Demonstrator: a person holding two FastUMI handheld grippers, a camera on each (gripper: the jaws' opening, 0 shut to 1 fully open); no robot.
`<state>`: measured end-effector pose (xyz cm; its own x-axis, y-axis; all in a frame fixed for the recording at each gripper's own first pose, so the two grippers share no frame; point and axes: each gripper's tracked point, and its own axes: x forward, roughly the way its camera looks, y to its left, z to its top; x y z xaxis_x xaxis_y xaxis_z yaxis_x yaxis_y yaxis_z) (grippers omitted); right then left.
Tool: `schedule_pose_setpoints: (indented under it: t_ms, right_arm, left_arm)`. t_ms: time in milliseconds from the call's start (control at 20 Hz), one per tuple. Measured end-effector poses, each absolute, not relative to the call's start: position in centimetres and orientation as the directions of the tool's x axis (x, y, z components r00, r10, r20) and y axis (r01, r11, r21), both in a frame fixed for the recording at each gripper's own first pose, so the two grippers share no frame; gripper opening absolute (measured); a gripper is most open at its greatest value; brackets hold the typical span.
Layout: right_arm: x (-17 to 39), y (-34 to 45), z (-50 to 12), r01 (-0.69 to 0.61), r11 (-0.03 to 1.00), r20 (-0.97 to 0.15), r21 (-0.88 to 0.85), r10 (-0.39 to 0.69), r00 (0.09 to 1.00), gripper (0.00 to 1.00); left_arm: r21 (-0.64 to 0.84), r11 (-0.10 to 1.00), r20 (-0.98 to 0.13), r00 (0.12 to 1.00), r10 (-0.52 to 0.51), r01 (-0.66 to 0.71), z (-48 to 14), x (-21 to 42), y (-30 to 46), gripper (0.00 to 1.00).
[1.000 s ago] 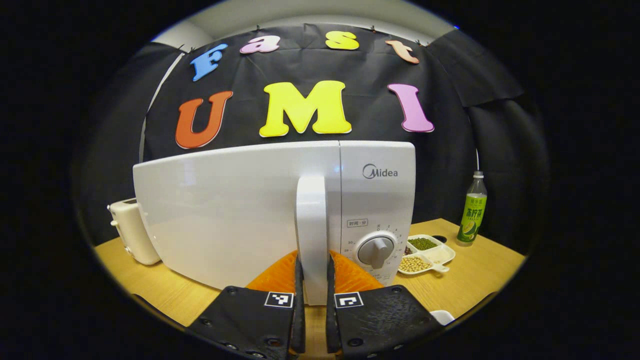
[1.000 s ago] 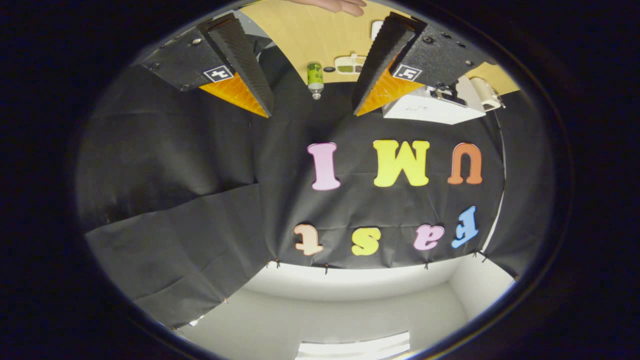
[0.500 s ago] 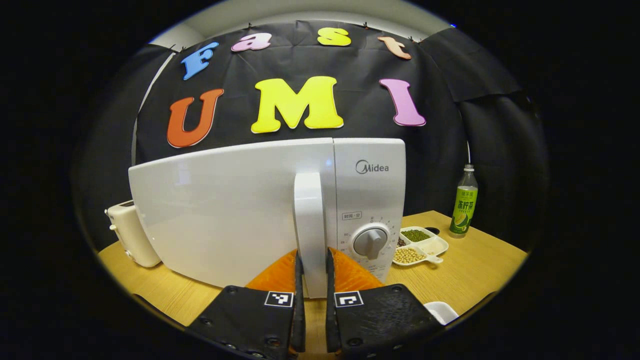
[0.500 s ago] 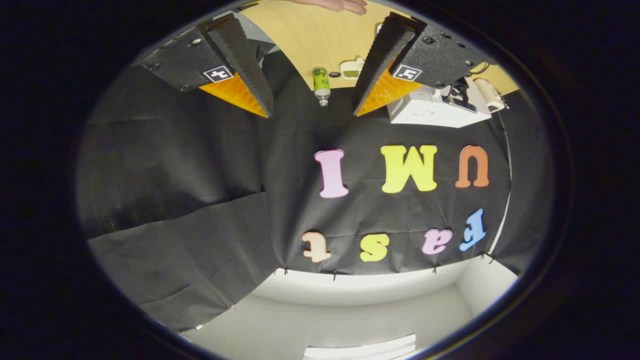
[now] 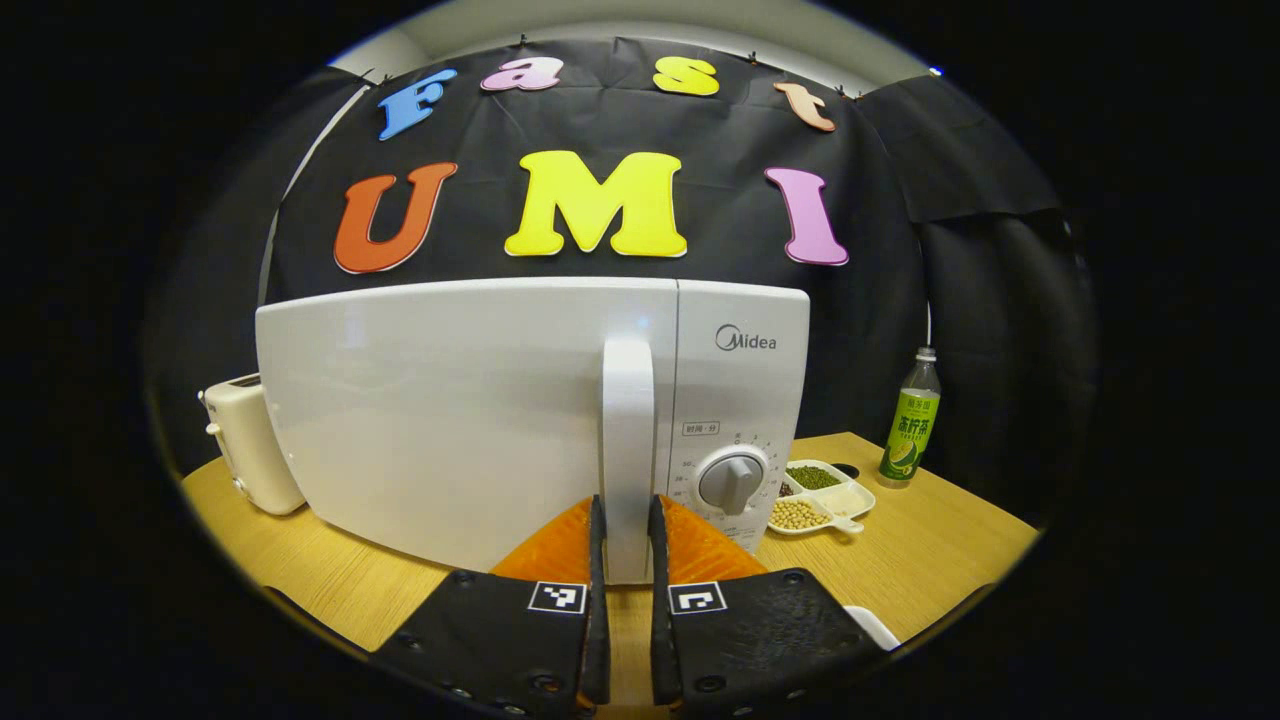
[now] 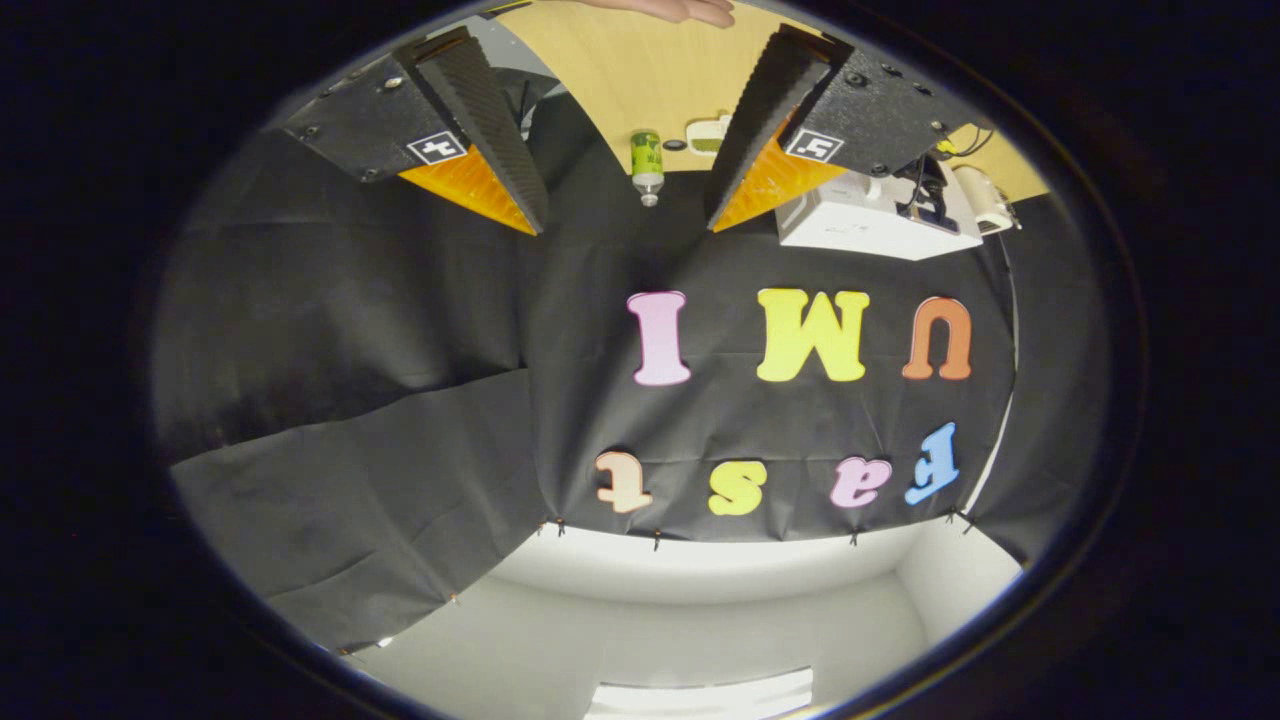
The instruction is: Open the microwave oven with the left hand, put the food in, and close the microwave oven.
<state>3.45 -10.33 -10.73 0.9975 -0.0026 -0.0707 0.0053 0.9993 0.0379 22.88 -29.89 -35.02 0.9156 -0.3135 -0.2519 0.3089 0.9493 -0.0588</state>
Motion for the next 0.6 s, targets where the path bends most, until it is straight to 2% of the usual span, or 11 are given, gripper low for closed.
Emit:
schedule_pose_setpoints:
  t_ms: [100,150,200,250,300,350,400,500,550,600]
  right_arm:
    - [3.7,-10.0,-11.2,-0.002,0.999,-0.083,0.048,0.006,0.997,1.00]
    - [3.8,-9.9,-11.7,-0.003,0.999,-0.091,0.050,0.008,0.996,0.91]
    - [4.0,-9.6,-11.9,-0.008,0.999,-0.096,0.049,0.013,0.995,1.00]
    - [4.0,-9.4,-12.1,-0.013,0.999,-0.100,0.044,0.017,0.995,0.91]
    - [4.0,-9.3,-12.3,-0.014,0.999,-0.101,0.038,0.018,0.995,0.91]
    - [4.1,-9.2,-12.4,-0.015,0.999,-0.103,0.033,0.018,0.995,1.00]
    - [4.1,-9.1,-12.4,-0.016,0.999,-0.107,0.030,0.019,0.994,0.91]
    - [4.0,-8.9,-12.5,-0.021,0.999,-0.109,0.032,0.025,0.994,0.92]
    - [4.1,-8.9,-12.5,-0.020,0.999,-0.110,0.032,0.023,0.994,1.00]
    - [4.2,-8.9,-12.5,-0.018,0.999,-0.113,0.032,0.022,0.993,0.91]
  left_arm:
    - [-0.054,0.951,-0.253,0.918,-0.307,0.303,-35.0,23.0,-29.9,0.15]
    - [-0.050,0.954,-0.256,0.920,-0.298,0.296,-35.0,23.1,-29.9,0.15]
    - [-0.048,0.957,-0.256,0.923,-0.289,0.286,-35.0,23.4,-29.9,0.15]
    - [-0.049,0.960,-0.265,0.923,-0.280,0.277,-35.1,23.6,-29.9,0.15]
    - [-0.054,0.961,-0.270,0.923,-0.275,0.271,-35.2,24.0,-29.9,0.15]
    - [-0.053,0.962,-0.281,0.920,-0.273,0.269,-35.3,24.4,-30.1,0.15]
    - [-0.068,0.963,-0.289,0.919,-0.269,0.260,-35.4,24.4,-30.0,0.15]
    - [-0.070,0.965,-0.291,0.920,-0.262,0.253,-35.3,24.5,-30.1,0.15]
    - [-0.068,0.965,-0.290,0.920,-0.264,0.255,-35.3,24.5,-30.0,0.15]
    - [-0.070,0.963,-0.302,0.914,-0.270,0.261,-35.4,24.4,-29.9,0.15]
